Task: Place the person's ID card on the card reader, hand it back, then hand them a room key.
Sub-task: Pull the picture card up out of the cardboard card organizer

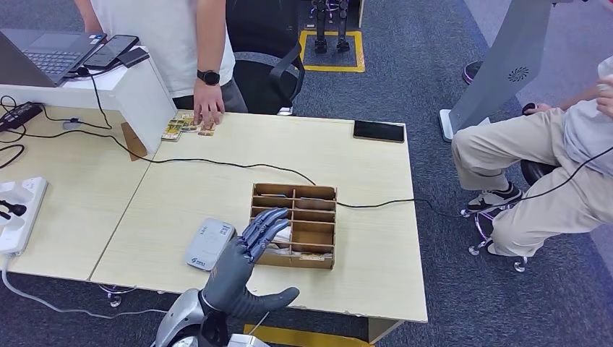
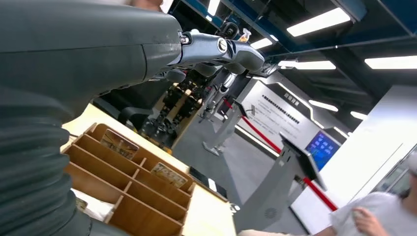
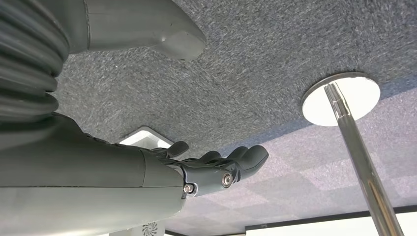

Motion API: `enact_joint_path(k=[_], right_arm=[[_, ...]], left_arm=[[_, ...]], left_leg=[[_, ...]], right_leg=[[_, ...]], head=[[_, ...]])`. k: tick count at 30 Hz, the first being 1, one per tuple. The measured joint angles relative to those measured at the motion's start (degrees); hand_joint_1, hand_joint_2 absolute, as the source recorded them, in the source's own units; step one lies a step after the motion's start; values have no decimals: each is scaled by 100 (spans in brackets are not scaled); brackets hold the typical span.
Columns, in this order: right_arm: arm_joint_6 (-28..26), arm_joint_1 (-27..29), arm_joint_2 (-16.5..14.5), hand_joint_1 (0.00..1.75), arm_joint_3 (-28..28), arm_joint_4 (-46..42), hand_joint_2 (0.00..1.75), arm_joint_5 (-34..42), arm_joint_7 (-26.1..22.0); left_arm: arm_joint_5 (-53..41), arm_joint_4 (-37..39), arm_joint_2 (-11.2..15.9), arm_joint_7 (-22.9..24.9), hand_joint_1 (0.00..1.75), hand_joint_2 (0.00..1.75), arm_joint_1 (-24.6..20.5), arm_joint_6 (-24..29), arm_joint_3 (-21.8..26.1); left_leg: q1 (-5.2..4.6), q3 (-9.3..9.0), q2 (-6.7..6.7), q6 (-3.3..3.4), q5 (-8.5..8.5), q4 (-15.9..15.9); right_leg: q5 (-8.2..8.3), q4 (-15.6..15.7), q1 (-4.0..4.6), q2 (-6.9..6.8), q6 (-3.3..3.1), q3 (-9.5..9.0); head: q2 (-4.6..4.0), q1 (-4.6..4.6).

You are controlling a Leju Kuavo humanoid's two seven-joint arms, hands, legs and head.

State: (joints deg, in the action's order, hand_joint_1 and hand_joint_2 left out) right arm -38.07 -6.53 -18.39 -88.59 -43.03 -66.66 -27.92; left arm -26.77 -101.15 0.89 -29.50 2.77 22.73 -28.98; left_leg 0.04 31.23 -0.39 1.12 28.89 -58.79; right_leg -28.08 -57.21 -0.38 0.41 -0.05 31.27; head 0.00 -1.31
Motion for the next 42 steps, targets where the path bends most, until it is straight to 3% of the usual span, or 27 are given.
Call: enact_joint_path(k=[3, 7, 13, 21, 26, 42], right_arm=[[-1, -1, 39, 0, 0, 50, 175, -4, -21], [-1, 3, 55, 0, 0, 91, 175, -88, 25], [-1, 7, 55, 0, 0, 91, 175, -94, 64], [-1, 11, 55, 0, -2, 90, 175, -64, 83], [-2, 13, 55, 0, -2, 88, 175, -61, 105], [-2, 23, 55, 0, -1, 82, 175, -61, 105]], left_arm=[[-552, 33, 306, 115, 0, 175, -76, -386, -321], [-2085, 327, 598, 858, 0, 175, -417, -506, -743], [-2633, 473, 635, 1187, 0, 175, -528, -403, -819], [-4345, 952, 587, 2214, 0, 175, -893, -32, -993], [-4581, 1320, 526, 2494, 0, 175, -1034, -41, -1100], [-4599, 1649, 452, 2520, 0, 175, -1125, -42, -1115]], left_leg=[[-1, 0, 0, 0, 0, 0], [-1, 0, 0, 0, 0, 0], [-1, 1, 0, 0, 0, 0], [-1, 0, 2, 0, 0, 0], [-2, 0, 5, 0, 0, 0], [-1, 1, 5, 0, 0, 0]], right_leg=[[0, 0, 0, 0, 0, 1], [0, 0, 0, 0, 0, 1], [0, 0, 0, 1, 0, 2], [1, 0, 0, 3, 0, 2], [2, 0, 0, 6, 0, 3], [1, 0, 0, 7, 0, 4]], head=[[-1, 1], [0, 1], [0, 1], [0, 0], [0, 1], [0, 0]])
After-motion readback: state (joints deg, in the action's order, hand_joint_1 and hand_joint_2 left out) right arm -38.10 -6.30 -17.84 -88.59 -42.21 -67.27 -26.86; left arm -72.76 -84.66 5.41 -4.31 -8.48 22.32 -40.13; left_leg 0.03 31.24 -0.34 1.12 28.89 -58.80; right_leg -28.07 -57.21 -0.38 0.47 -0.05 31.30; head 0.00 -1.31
